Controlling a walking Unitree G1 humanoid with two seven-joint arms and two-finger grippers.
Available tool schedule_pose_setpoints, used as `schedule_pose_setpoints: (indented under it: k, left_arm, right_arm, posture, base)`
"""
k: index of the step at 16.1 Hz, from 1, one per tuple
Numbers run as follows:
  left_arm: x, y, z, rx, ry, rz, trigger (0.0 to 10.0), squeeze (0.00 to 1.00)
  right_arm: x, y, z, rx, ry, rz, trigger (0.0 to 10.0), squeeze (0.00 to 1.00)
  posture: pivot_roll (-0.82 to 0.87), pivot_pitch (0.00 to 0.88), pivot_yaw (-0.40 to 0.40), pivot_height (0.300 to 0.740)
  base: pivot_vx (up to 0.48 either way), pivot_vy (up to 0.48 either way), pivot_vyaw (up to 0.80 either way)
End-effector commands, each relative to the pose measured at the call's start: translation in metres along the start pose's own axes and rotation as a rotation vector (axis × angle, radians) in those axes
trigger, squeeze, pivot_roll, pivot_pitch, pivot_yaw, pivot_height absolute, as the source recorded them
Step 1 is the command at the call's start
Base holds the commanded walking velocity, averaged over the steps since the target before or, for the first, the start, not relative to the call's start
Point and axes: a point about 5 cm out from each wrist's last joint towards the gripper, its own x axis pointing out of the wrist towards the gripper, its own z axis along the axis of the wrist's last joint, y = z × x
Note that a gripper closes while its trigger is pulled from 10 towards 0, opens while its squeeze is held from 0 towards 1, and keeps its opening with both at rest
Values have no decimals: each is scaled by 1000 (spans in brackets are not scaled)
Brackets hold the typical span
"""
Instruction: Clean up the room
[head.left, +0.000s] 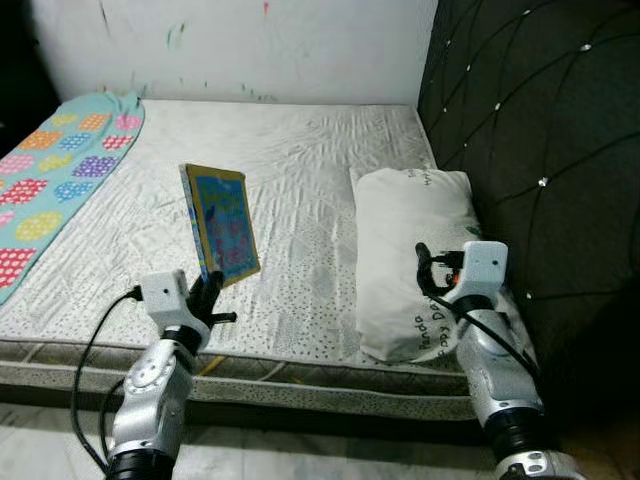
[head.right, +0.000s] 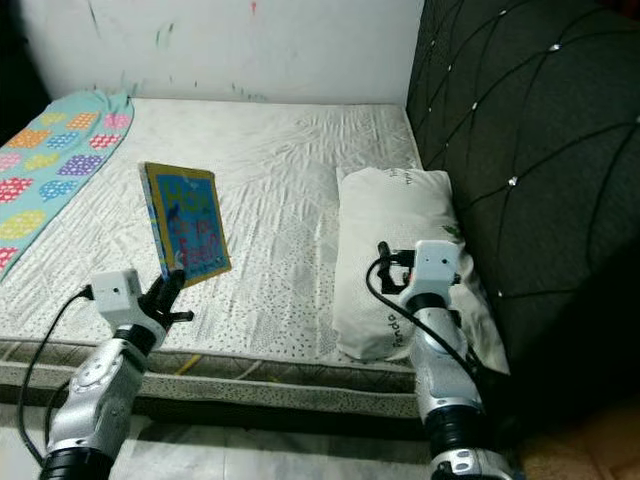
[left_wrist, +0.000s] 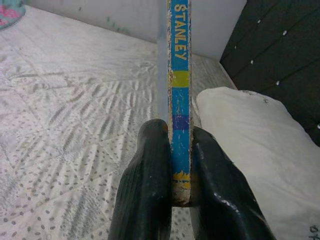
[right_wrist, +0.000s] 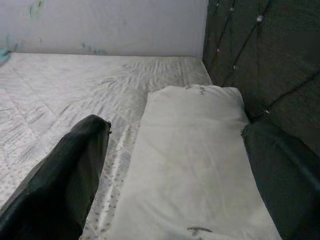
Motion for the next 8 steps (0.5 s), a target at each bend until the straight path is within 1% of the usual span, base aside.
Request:
schedule_pose_setpoints:
  k: [1, 7, 8]
  left_arm:
    - [2, -2, 14, 14, -69, -18, 10000, 0]
    - [2, -3, 13, 13, -69, -29, 10000, 0]
    - [2, -3, 13, 14, -69, -30, 10000, 0]
  right_arm:
    - [3, 2, 5, -3, -18, 12, 10000, 0]
    - [3, 2, 5, -6, -17, 16, 10000, 0]
    - [3, 2, 5, -6, -16, 17, 10000, 0]
  posture:
    - [-65, 0, 16, 740]
    - [-65, 0, 16, 740]
    - [-64, 0, 15, 740]
  base:
    - [0, 0, 0]
    - [0, 0, 0]
    - [266, 0, 0]
